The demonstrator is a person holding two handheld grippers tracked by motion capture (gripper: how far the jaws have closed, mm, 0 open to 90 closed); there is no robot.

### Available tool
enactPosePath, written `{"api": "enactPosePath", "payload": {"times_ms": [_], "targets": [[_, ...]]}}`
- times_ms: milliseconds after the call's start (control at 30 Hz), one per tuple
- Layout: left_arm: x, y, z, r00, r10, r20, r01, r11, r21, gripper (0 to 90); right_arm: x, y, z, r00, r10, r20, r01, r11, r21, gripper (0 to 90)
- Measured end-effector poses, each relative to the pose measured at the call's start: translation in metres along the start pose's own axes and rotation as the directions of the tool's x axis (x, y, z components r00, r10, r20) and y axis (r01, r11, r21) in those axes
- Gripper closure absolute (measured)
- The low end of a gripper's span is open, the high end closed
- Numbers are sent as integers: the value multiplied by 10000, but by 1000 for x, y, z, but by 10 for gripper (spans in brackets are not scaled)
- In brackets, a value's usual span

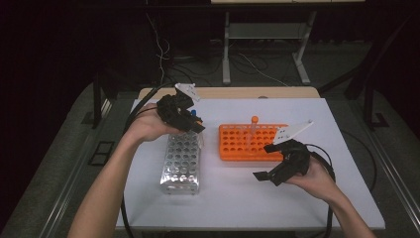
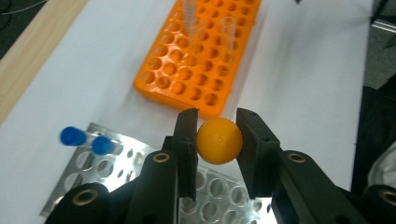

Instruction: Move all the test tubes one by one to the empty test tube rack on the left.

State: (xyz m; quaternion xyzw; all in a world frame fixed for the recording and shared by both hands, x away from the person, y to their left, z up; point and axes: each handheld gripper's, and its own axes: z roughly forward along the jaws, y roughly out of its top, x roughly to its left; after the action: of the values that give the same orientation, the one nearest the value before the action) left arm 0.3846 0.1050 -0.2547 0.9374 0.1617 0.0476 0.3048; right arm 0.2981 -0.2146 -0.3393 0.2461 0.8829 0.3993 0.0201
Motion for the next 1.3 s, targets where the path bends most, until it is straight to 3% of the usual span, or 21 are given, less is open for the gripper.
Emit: {"api": "enactPosePath", "payload": {"times_ms": [467, 833, 1067, 1300], "targets": [[39, -8, 11, 9934, -865, -758, 864, 9962, -46, 690, -5, -13, 1, 9996, 280, -82, -280, 9996, -14, 2], [51, -11, 19, 9885, -1064, -1072, 1054, 9943, -144, 690, -9, -24, -2, 9988, 481, -22, -482, 9987, -173, 2], [56, -19, 25, 9852, -1402, -988, 1390, 9901, -190, 690, -12, -32, -7, 9978, 659, 63, -657, 9973, -324, 2], [59, -26, 37, 9858, -1430, -877, 1436, 9896, -1, 689, -15, -37, -10, 9967, 808, 93, -804, 9960, -394, 2]]}}
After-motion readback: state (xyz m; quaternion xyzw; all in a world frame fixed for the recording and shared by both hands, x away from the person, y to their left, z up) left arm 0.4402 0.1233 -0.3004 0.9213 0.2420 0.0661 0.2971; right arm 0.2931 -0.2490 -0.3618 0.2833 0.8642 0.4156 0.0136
